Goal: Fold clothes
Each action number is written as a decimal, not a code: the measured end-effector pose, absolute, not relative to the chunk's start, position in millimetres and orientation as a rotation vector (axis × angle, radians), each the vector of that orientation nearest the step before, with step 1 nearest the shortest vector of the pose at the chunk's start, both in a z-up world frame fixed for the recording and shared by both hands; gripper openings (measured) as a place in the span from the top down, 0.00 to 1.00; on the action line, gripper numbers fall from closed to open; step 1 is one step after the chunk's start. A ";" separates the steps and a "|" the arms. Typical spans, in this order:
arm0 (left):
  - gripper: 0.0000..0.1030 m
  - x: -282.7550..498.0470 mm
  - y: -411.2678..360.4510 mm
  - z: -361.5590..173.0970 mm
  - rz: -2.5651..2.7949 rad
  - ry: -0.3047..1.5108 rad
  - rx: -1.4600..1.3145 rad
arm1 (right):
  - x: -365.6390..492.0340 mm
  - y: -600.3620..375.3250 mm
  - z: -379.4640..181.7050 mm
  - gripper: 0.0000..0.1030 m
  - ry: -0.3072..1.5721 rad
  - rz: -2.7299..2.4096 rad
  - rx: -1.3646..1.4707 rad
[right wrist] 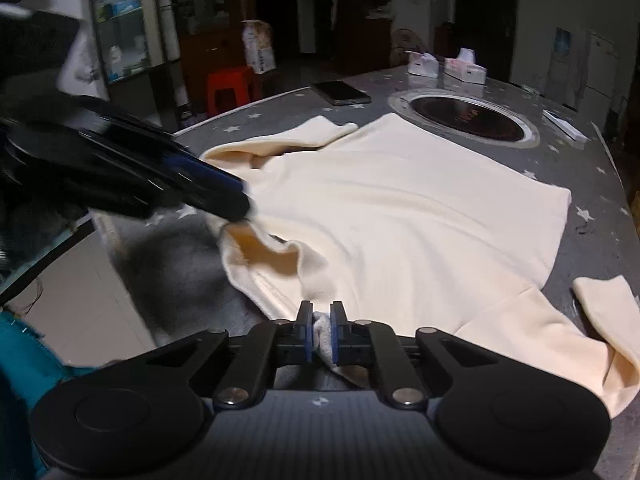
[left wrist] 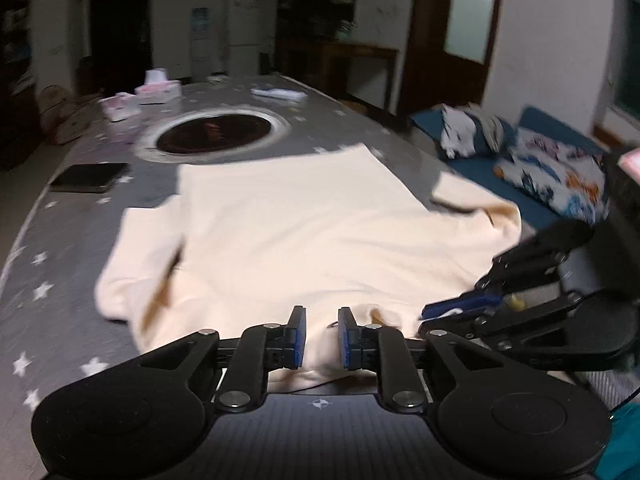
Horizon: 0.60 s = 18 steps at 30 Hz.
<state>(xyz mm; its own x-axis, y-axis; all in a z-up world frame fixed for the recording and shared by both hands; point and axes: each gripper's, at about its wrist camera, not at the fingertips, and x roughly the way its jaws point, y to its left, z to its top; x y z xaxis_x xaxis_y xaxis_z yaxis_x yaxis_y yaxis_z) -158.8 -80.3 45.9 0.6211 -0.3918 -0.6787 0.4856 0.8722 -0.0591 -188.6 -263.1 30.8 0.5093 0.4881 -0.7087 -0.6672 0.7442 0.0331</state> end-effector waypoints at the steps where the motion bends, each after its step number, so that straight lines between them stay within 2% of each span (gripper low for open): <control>1: 0.83 -158.3 -82.7 42.2 -0.526 0.764 0.139 | -191.3 -263.2 31.2 0.93 0.766 0.719 -0.273; 5: 0.85 -158.4 -87.4 27.6 -0.603 0.842 0.168 | -187.4 -270.6 37.4 0.92 0.772 0.740 -0.271; 8: 0.85 -160.5 -82.7 28.6 -0.632 0.860 0.176 | -178.3 -278.9 43.8 0.88 0.775 0.742 -0.243; 15: 0.84 -125.3 -72.9 57.0 -0.572 0.788 0.106 | -154.4 -299.4 58.1 0.76 0.776 0.725 -0.179; 18: 0.84 -90.8 -74.0 60.1 -0.503 0.780 0.060 | -126.9 -316.1 58.2 0.76 0.762 0.623 -0.145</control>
